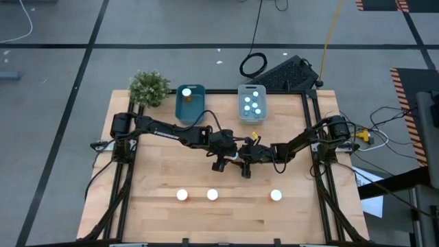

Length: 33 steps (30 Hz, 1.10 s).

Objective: Pick and place medicine bottles into bin by pill shape (circle, oval)
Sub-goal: Put the orange pill bottle into the green bin

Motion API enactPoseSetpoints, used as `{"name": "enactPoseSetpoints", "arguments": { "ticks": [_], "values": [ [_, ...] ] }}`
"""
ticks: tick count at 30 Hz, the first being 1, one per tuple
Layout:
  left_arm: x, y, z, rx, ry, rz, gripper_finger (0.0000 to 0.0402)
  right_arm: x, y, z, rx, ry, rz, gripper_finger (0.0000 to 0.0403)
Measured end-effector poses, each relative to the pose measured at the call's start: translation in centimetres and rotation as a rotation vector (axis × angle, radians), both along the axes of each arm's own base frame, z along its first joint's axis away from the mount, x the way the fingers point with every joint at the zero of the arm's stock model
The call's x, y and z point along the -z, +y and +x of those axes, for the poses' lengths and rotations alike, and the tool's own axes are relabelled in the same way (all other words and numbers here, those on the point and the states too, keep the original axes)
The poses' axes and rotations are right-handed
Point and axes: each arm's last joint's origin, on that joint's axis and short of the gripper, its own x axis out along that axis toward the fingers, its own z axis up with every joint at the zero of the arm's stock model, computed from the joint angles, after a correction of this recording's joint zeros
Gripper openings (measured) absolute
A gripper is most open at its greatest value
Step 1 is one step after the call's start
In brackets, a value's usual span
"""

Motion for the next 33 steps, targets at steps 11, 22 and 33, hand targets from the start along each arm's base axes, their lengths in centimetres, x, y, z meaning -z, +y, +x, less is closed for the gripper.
{"name": "enactPoseSetpoints", "arguments": {
  "ticks": [11,22,33],
  "values": [
    [0.0,0.0,0.0,0.007,0.001,0.007,0.0217,0.0,0.0,0.0,0.002,-0.001,0.004,0.0185],
    [-0.3,0.2,-0.3,0.006,0.01,0.011,0.0219,-0.1,0.0,-0.1,0.01,0.008,0.017,0.0193],
    [-5.7,3.2,-3.2,-0.095,-0.018,0.124,0.022,-1.6,-0.2,-3.5,0.057,0.096,0.073,0.0265]
  ]
}}
